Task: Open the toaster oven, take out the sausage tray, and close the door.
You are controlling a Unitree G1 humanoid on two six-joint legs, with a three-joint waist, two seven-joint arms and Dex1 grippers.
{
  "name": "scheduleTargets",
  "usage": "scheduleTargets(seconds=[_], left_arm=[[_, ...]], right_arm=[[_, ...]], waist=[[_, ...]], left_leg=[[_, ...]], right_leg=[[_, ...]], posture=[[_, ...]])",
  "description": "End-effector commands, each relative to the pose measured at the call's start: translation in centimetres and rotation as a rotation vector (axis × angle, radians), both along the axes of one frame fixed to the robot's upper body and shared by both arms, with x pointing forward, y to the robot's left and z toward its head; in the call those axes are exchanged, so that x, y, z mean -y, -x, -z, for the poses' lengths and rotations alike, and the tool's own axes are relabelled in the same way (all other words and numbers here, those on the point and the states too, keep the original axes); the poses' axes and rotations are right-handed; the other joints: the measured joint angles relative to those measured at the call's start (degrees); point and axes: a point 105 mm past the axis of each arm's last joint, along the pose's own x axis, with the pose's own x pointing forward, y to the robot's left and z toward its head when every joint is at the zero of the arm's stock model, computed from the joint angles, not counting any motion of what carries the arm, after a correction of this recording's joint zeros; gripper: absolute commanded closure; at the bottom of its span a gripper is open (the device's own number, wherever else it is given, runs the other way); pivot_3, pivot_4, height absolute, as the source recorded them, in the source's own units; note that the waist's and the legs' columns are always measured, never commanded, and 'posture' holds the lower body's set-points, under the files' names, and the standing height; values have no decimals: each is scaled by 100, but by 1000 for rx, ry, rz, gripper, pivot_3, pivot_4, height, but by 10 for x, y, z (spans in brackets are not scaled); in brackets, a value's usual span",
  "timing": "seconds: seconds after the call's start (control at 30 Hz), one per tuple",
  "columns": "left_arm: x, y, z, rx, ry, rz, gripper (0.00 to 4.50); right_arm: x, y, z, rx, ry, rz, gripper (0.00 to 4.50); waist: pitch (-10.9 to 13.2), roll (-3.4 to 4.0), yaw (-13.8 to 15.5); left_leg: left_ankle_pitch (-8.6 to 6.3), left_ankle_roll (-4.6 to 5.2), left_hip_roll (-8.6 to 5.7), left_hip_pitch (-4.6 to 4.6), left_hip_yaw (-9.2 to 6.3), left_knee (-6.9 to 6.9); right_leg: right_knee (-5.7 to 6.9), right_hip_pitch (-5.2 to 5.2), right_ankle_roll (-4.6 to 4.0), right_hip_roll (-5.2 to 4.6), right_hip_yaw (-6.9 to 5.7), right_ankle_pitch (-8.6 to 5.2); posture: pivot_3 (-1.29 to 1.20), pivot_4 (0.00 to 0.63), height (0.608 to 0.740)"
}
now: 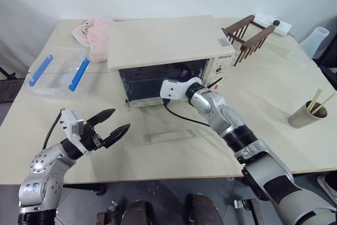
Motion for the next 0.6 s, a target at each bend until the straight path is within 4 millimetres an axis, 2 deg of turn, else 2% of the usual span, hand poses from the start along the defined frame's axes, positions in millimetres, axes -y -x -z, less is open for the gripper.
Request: scheduleTargets(seconds=[0.03,0.2,0.23,0.47,0.6], left_arm=[[3,1,-12,54,14,6,0],[5,-1,-12,59,25,15,0],[5,-1,-13,61,27,16,0],[19,-2,-17,45,79,110,0],[27,-13,-24,73,86,124,0]], right_arm=[[-5,2,-20,73,-8,-26,2655],[-6,2,-20,63,-2,-35,4308],[-6,3,-20,63,-2,-39,4478],[-12,19,-29,109,26,-123,4485],[-14,28,-34,119,32,-158,4485]], waist=[[0,0,-4],[0,0,-2],[-1,-2,-4],[0,-3,11],[2,-5,8]], left_leg=[[0,0,0,0,0,0],[0,0,0,-3,0,0],[0,0,0,-4,-1,0],[0,0,1,-9,-3,-1],[0,0,-2,-15,-6,-3]], right_leg=[[0,-1,0,1,0,0],[-1,-2,0,1,0,0],[-1,-2,0,1,-2,0],[-6,-4,0,1,-3,0],[-11,-6,0,2,-9,0]], posture=[[0,150,740],[0,150,740],[0,150,740],[0,150,740],[0,150,740]])
